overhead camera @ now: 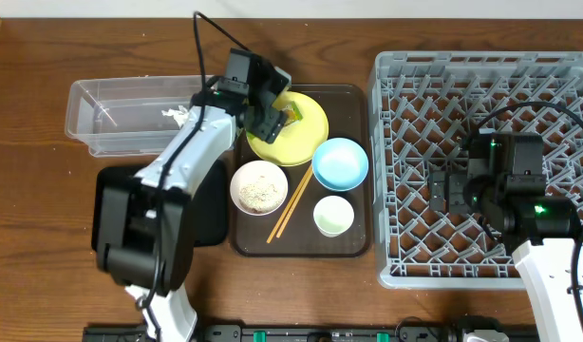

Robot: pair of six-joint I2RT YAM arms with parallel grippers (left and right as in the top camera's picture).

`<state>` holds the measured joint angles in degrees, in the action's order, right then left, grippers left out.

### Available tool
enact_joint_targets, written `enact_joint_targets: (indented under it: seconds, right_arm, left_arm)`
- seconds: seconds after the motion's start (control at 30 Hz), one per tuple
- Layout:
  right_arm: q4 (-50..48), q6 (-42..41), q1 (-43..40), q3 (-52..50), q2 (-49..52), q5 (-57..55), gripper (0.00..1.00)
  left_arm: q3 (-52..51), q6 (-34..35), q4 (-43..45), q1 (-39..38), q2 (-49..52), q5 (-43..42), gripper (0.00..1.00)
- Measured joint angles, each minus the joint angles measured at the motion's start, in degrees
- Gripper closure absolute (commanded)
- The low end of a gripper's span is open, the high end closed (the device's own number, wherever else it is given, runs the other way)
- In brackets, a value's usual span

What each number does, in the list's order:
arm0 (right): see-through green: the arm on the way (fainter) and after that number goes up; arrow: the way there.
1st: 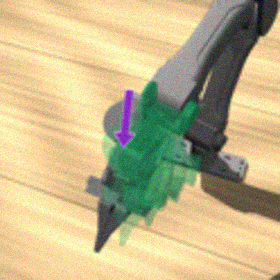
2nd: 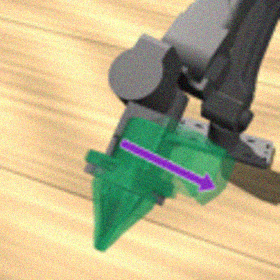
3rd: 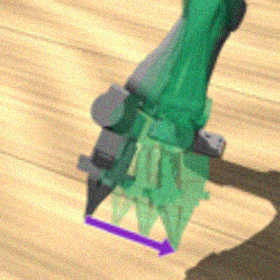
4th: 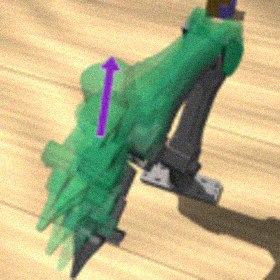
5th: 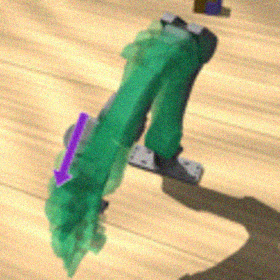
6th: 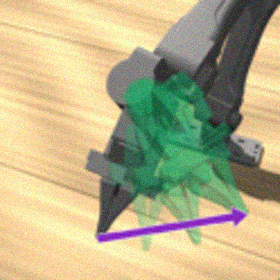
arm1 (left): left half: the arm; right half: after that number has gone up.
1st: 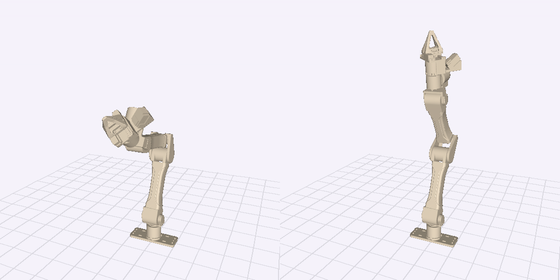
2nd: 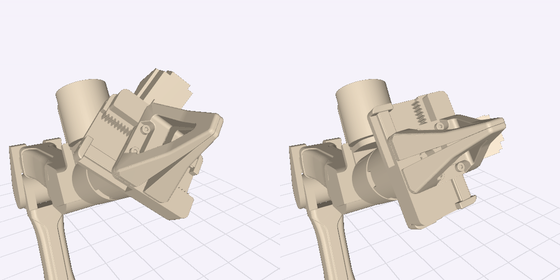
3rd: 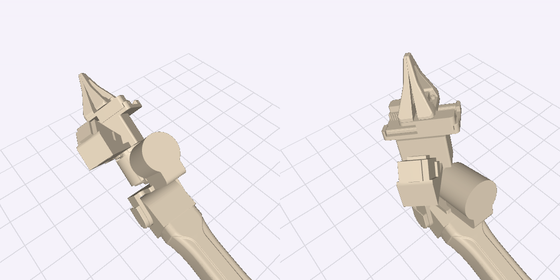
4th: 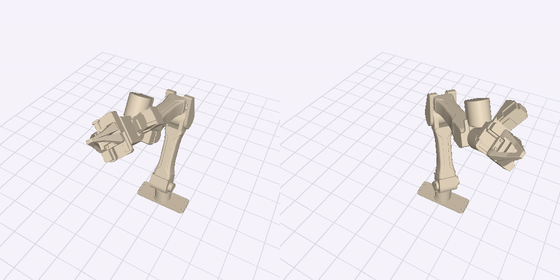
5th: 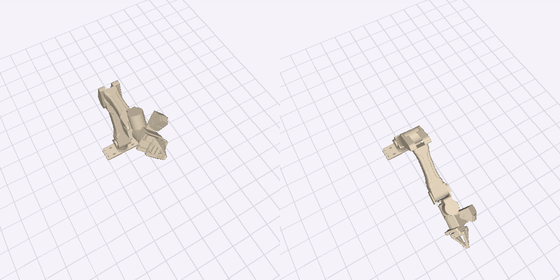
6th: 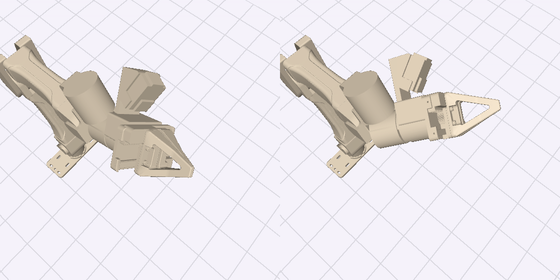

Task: Sort waste into correct bins and load items into the dishwasher rack
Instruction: 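Grasp the yellow snack wrapper on the plate with the left gripper, then carry the wrapper to the clear bin and release it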

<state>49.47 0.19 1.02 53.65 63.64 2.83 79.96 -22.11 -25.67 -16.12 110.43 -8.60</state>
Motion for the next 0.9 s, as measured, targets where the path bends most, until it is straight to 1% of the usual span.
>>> enact_joint_targets:
  seconds: [0.5, 0.53, 0.7, 0.73, 0.8, 0.9]
  right_arm:
    - [0.0, 0.0, 0.0, 0.0, 0.0, 0.0, 0.01]
    - [0.0, 0.0, 0.0, 0.0, 0.0, 0.0, 0.01]
    - [0.0, 0.0, 0.0, 0.0, 0.0, 0.0, 0.01]
    - [0.1, 0.0, 0.0, 0.0, 0.0, 0.0, 0.01]
    - [0.2, 0.0, 0.0, 0.0, 0.0, 0.0, 0.01]
    - [0.2, 0.0, 0.0, 0.0, 0.0, 0.0, 0.01]
  left_arm:
    - [0.0, -0.9, 0.1, 0.0, 5.8, 0.0, 0.22]
    - [0.0, -0.9, 0.1, 0.0, 6.3, 0.0, 0.23]
    - [0.0, -0.6, -1.1, 0.0, 7.3, 0.0, 0.40]
    - [0.0, -0.4, -1.3, 0.0, 7.3, 0.0, 0.46]
    - [0.0, 0.0, -1.7, 0.0, 7.3, 0.0, 0.66]
    - [0.0, 0.6, -3.0, 0.0, 7.3, 0.0, 0.87]
